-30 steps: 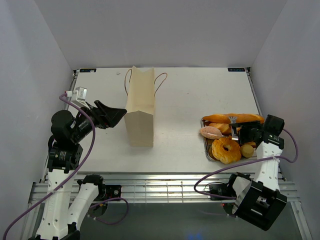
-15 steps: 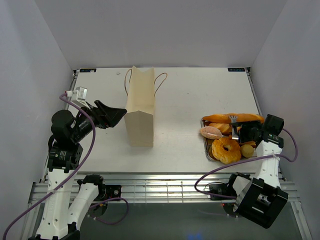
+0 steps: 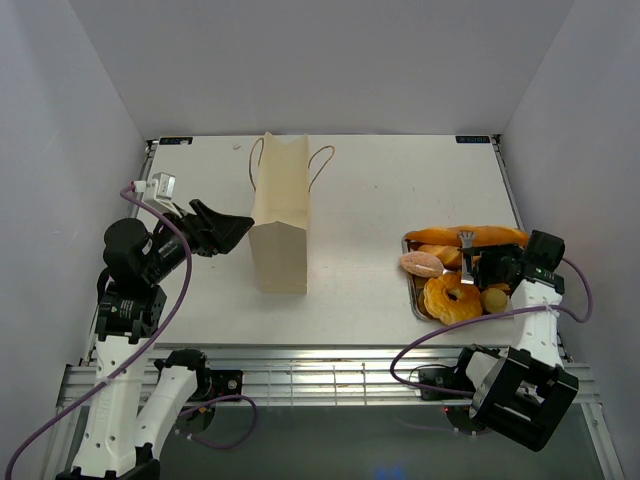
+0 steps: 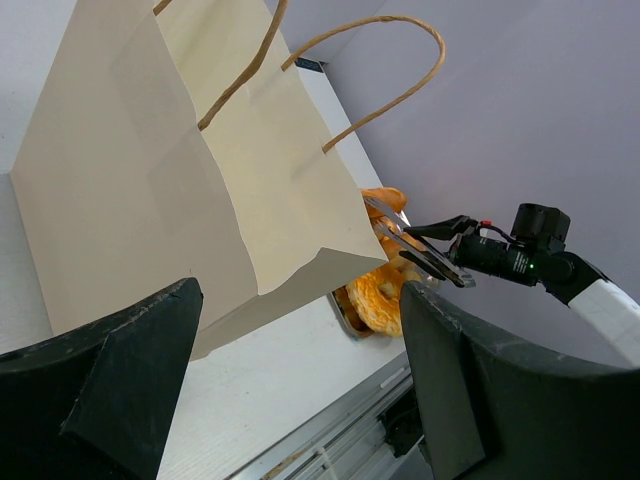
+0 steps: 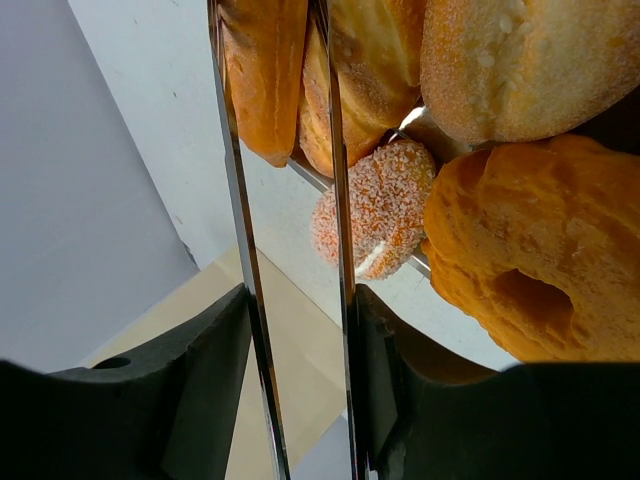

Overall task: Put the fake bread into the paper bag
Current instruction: Pick up the fake bread from the plate.

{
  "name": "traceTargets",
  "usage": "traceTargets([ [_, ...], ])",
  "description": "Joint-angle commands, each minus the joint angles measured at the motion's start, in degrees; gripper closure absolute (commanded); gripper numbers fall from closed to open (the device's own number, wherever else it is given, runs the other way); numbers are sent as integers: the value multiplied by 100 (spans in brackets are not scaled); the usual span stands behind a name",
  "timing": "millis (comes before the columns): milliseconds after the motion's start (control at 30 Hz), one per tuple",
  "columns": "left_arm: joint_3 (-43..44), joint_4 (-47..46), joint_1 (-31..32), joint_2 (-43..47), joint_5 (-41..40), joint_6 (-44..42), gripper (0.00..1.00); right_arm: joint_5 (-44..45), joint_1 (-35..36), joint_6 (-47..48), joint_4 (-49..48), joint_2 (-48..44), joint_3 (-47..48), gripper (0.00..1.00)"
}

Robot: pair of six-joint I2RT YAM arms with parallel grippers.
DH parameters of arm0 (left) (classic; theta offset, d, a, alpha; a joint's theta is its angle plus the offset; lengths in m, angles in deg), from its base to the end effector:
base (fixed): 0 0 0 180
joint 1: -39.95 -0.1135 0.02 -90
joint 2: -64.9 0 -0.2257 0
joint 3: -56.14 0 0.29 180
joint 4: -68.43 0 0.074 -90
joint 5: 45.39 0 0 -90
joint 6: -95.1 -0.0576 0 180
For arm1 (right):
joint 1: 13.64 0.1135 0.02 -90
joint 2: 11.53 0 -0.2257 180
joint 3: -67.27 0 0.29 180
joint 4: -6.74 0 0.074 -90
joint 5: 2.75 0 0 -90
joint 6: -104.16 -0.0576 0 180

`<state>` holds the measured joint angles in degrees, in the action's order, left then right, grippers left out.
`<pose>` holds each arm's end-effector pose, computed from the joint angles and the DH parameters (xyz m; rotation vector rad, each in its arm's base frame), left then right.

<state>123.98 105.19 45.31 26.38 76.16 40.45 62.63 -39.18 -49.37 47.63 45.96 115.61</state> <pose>0.2145 -0.0504 0.3801 -0.0332 1.7829 -0.9869 0.2505 -0.0931 0.1609 1.6116 1.9207 0.8115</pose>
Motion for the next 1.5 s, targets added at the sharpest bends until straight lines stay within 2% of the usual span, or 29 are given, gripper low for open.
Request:
traceTargets([
  [0, 44, -74, -9, -6, 0, -90, 10, 89, -56, 130, -267, 69, -107, 51],
  [100, 53, -65, 0, -6, 0, -90, 10, 107, -56, 174, -302, 104, -125, 57],
  [333, 70, -74, -9, -15, -17, -72, 10, 80, -65, 244, -399, 69, -142, 82],
  [500, 79, -21, 0, 11, -44, -72, 10, 89, -65, 350, -390, -63, -63, 92],
  [767, 132, 84, -9, 90, -158, -46, 10, 168, -65, 358, -294, -528, 235, 92],
  [1467, 325, 313, -9, 126, -474, 33, 11, 1, -65, 666, -12, -836, 578, 92],
])
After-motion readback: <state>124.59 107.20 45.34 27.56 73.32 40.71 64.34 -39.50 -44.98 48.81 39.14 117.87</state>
